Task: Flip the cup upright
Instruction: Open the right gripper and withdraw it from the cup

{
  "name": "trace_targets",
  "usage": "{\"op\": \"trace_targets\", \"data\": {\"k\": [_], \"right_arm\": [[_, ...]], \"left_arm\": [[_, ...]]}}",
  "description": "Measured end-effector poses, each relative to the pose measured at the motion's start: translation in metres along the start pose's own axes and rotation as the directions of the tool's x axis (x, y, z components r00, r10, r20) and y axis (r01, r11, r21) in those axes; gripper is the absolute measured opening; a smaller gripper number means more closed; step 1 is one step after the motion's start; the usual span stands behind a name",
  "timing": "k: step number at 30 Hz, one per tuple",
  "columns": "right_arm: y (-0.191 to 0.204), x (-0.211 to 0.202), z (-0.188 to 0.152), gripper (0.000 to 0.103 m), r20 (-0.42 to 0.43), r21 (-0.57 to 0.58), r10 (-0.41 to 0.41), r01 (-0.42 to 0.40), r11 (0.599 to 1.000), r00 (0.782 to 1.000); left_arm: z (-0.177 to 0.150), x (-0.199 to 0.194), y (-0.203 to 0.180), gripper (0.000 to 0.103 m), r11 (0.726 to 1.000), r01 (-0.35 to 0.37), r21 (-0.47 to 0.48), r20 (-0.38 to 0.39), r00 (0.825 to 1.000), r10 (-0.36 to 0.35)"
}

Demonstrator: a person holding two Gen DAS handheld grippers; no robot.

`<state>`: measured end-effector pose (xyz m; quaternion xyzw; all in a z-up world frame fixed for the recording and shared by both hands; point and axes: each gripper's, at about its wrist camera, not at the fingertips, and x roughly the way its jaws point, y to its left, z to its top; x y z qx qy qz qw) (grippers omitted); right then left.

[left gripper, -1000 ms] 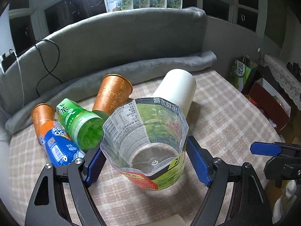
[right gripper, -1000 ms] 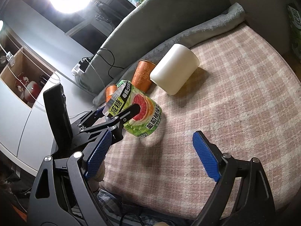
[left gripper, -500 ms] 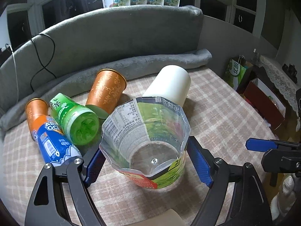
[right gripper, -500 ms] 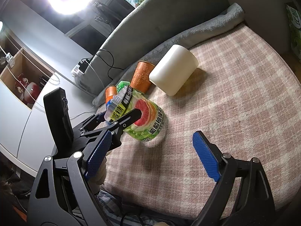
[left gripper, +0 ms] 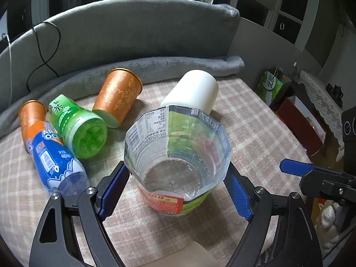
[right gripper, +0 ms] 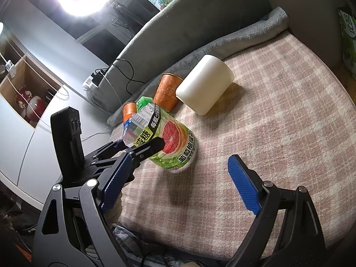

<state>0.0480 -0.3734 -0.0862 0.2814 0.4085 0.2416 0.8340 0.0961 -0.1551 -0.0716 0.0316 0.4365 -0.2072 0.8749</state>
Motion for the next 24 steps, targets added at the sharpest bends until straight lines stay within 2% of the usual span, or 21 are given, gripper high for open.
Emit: {"op": "trace_targets", "data": {"k": [10, 13, 19, 24], "right_arm": [[0.016, -0.003, 0.003, 0.09, 0.036, -0.051, -0.037, 0.039, 0.998, 0.999], [0.027, -0.004, 0.002, 0.09, 0.06, -0.093, -0.068, 0.073, 0.993, 0.996], [0.048, -0.006, -0.001, 0.09, 0.114, -0.175, -0.123, 0.142, 0.974, 0.986], [0.07, -0.006, -0.005, 0.09, 0.177, -0.247, -0.183, 0.224, 0.943, 0.967]], "left_arm": [[-0.01, -0.018, 0.004, 0.084, 1.0, 0.013, -0.001, 0.022, 1.0, -0.013], [-0.014, -0.027, 0.008, 0.084, 1.0, 0.014, -0.003, 0.035, 0.999, -0.013], [-0.024, -0.053, 0.022, 0.084, 1.0, -0.007, -0.029, 0.093, 0.996, 0.01], [-0.028, -0.077, 0.035, 0.084, 0.997, -0.05, -0.067, 0.164, 0.985, 0.061]]}}
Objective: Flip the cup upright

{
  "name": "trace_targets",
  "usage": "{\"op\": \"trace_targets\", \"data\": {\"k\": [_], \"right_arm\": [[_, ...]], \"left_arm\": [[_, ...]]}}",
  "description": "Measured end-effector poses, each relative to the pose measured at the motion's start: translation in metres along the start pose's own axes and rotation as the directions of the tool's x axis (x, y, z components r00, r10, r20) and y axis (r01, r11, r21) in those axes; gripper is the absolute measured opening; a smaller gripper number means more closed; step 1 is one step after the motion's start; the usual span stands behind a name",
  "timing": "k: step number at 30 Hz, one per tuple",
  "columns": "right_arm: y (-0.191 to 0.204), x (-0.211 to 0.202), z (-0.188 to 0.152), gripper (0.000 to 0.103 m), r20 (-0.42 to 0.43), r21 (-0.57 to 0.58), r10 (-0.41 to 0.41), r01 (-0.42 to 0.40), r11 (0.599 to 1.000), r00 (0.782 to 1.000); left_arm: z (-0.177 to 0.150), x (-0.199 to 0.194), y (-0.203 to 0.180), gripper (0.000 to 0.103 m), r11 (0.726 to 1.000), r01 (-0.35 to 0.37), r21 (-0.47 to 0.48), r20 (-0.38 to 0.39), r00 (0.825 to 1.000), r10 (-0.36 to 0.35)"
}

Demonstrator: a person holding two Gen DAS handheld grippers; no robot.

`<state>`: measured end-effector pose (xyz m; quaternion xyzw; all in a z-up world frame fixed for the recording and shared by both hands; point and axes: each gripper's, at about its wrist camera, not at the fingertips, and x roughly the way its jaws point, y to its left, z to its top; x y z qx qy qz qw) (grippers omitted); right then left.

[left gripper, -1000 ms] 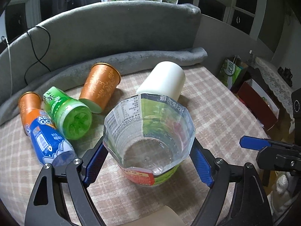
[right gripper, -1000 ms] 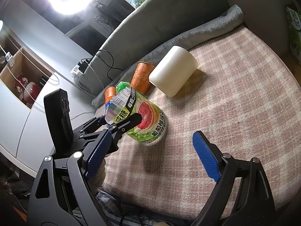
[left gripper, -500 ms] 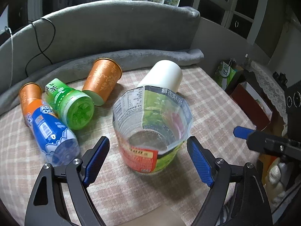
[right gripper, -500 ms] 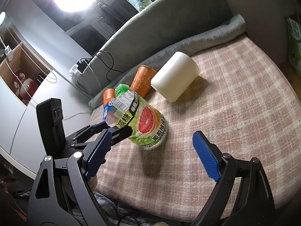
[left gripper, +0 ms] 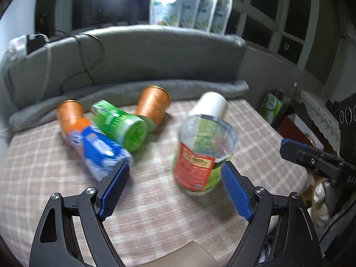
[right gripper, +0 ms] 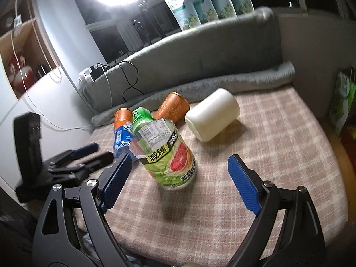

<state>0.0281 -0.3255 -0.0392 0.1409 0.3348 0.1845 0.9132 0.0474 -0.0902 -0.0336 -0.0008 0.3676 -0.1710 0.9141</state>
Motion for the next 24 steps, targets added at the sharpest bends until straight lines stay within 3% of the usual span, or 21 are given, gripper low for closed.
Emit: {"op": "trace_targets", "data": {"k": [4, 7, 14, 18, 24], "right_arm": [[0.012, -0.005, 0.003, 0.091, 0.047, -0.037, -0.049, 0.051, 0.998, 0.998], [0.022, -0.009, 0.004, 0.097, 0.094, -0.066, -0.098, 0.104, 0.992, 0.991], [0.04, -0.022, 0.007, 0.103, 0.21, -0.106, -0.19, 0.216, 0.971, 0.959], [0.049, -0.027, 0.007, 0.103, 0.258, -0.129, -0.229, 0.268, 0.955, 0.939], [0.053, -0.028, 0.007, 0.103, 0.272, -0.123, -0.233, 0.274, 0.954, 0.933]], "left_arm": [[0.001, -0.018, 0.012, 0.085, 0.999, -0.042, -0.035, 0.065, 0.997, 0.044], [0.001, -0.032, 0.018, 0.084, 0.995, -0.085, -0.048, 0.121, 0.989, 0.09], [0.003, -0.061, 0.028, 0.086, 0.981, -0.17, -0.092, 0.251, 0.949, 0.188], [0.004, -0.07, 0.035, 0.088, 0.976, -0.182, -0.121, 0.28, 0.937, 0.209], [0.003, -0.075, 0.036, 0.092, 0.974, -0.187, -0.127, 0.288, 0.933, 0.217]]}}
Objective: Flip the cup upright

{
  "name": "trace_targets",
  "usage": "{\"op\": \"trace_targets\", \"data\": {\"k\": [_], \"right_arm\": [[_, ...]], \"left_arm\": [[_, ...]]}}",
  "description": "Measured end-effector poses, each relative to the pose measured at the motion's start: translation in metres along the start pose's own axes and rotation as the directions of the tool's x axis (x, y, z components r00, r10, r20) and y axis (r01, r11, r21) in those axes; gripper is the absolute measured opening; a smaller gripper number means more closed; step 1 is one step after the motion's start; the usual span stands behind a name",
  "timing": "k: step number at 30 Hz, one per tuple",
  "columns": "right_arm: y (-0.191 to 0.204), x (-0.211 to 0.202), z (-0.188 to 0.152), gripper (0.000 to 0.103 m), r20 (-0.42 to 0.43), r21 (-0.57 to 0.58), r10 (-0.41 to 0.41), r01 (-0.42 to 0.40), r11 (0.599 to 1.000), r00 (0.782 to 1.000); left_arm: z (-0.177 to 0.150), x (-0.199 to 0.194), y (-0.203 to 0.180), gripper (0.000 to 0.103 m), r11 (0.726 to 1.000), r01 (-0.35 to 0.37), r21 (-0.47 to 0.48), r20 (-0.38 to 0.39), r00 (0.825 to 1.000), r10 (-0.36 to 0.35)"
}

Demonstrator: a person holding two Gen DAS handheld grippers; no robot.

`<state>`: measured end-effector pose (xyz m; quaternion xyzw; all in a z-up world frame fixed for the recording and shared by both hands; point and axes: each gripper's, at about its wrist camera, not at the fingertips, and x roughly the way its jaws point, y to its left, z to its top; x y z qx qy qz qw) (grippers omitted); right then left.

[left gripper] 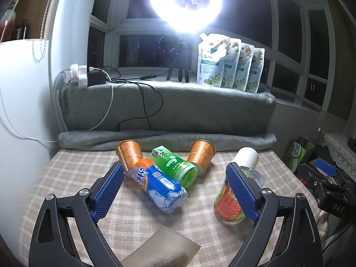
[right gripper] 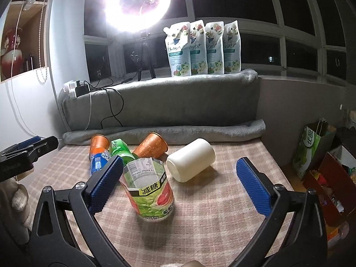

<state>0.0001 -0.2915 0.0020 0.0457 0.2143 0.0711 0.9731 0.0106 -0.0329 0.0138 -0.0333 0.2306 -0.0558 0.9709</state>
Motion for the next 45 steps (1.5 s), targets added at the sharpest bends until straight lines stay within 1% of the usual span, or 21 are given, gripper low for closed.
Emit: {"op": "trace_targets", "data": {"k": [5, 6, 8, 16, 39, 45], "right_arm": [[0.0, -0.002, 0.001, 0.103, 0.002, -0.004, -0.004, 0.004, 1.0, 1.0], [0.0, -0.002, 0.001, 0.103, 0.003, -0.004, -0.006, 0.006, 1.0, 1.0], [0.0, -0.002, 0.001, 0.103, 0.003, -0.003, -0.007, 0.007, 1.0, 1.0], [0.0, -0.002, 0.002, 0.103, 0.002, 0.001, -0.005, 0.005, 1.0, 1.0], [0.001, 0.0, 0.0, 0.103, -0.003, -0.004, -0.003, 0.003, 1.0, 1.0], [0.003, 0.007, -0.006, 0.103, -0.017, -0.001, 0.003, -0.003, 1.0, 1.0]], "left_arm": [[0.0, -0.005, -0.001, 0.093, 1.0, -0.014, 0.012, 0.016, 1.0, 0.014], [0.0, -0.006, -0.001, 0.098, 1.0, -0.015, 0.013, 0.02, 1.0, 0.015], [0.0, -0.009, -0.001, 0.102, 1.0, -0.018, 0.009, 0.039, 0.999, 0.017], [0.002, -0.014, -0.001, 0.102, 0.999, -0.031, 0.022, 0.069, 0.997, 0.029], [0.004, -0.013, 0.003, 0.102, 0.999, -0.037, -0.001, 0.062, 0.997, 0.037], [0.004, -0.013, 0.003, 0.102, 0.999, -0.042, 0.0, 0.067, 0.997, 0.042]]}}
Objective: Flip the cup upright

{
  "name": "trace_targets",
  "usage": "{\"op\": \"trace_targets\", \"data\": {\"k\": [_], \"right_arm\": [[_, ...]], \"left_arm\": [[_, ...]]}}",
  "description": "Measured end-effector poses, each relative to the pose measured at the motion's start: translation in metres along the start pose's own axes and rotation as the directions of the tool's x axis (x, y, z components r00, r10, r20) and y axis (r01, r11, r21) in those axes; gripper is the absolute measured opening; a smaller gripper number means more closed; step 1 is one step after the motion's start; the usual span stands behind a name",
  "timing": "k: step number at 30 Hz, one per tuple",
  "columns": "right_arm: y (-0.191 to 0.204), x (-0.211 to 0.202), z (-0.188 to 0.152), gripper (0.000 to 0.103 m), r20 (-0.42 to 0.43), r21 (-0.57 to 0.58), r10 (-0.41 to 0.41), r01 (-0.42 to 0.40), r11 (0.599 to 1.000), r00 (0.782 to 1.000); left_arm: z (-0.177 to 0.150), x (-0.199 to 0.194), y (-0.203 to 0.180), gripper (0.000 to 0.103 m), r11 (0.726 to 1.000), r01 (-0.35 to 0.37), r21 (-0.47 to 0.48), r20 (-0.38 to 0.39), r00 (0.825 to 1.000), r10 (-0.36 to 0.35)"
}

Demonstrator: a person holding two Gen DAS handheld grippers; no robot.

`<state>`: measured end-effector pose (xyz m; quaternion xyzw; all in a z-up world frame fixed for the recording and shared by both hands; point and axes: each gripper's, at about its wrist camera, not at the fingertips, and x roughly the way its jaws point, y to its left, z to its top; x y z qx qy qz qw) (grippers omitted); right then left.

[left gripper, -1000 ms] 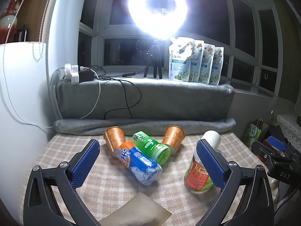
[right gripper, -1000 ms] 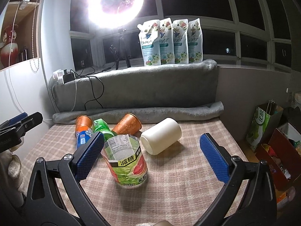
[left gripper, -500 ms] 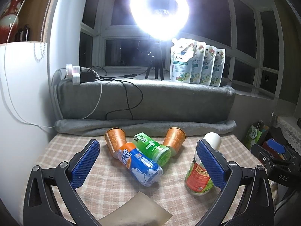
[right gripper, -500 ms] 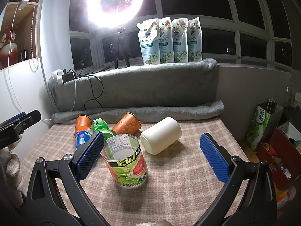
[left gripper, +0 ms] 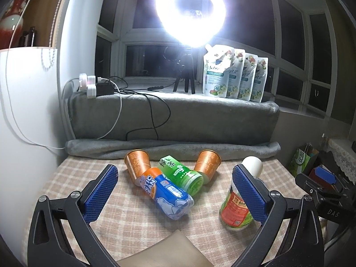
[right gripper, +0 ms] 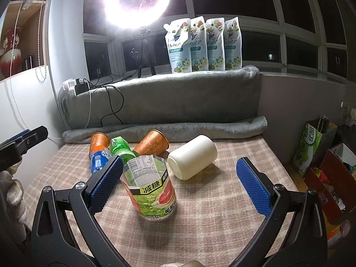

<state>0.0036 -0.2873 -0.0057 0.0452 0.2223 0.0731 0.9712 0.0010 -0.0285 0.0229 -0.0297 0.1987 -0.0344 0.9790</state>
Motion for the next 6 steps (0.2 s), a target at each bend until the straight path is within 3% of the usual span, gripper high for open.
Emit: {"op": "trace_targets", "data": {"k": [6], "right_arm": [[0.0004, 0.0002, -0.0004, 0.103, -0.001, 0.0, -0.002, 0.002, 1.0, 1.0]], "left_arm": [[0.0002, -0.0007, -0.0006, 0.102, 1.0, -0.007, 0.005, 0.009, 1.0, 0.007]]}}
